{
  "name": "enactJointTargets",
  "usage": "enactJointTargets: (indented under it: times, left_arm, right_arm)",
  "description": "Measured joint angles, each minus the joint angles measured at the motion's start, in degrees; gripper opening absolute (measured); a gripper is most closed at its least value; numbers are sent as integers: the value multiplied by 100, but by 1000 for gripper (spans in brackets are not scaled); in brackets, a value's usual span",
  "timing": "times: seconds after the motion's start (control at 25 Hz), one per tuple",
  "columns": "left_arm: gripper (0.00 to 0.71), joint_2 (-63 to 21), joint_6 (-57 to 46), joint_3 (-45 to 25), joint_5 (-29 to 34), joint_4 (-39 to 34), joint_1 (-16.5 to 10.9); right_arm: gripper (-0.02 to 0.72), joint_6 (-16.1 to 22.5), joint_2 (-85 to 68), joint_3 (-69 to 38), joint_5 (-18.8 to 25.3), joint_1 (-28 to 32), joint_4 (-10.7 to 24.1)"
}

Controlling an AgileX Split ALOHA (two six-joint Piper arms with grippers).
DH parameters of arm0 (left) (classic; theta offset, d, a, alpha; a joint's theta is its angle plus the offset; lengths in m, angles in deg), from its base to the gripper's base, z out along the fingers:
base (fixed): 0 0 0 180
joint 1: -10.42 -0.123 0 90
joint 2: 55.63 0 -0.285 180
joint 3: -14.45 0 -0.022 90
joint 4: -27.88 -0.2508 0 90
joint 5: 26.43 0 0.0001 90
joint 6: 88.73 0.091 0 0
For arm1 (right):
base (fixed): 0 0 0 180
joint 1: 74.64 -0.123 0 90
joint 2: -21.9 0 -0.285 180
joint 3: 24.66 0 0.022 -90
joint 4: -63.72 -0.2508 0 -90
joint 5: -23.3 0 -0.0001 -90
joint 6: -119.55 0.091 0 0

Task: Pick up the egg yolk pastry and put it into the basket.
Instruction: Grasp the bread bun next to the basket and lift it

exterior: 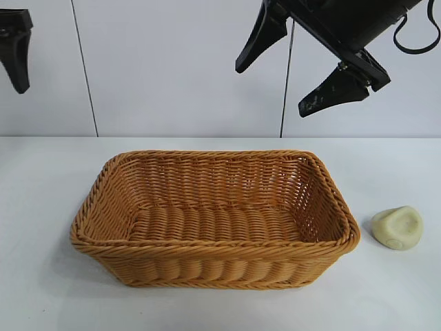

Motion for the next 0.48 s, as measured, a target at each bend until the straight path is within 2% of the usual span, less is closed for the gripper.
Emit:
enactJointTargets:
  times: [0.48]
  left_arm:
    - [695,-4070,141,-3595,35,-22,0]
  right_arm:
    - [695,0,0,0,0,0,0]
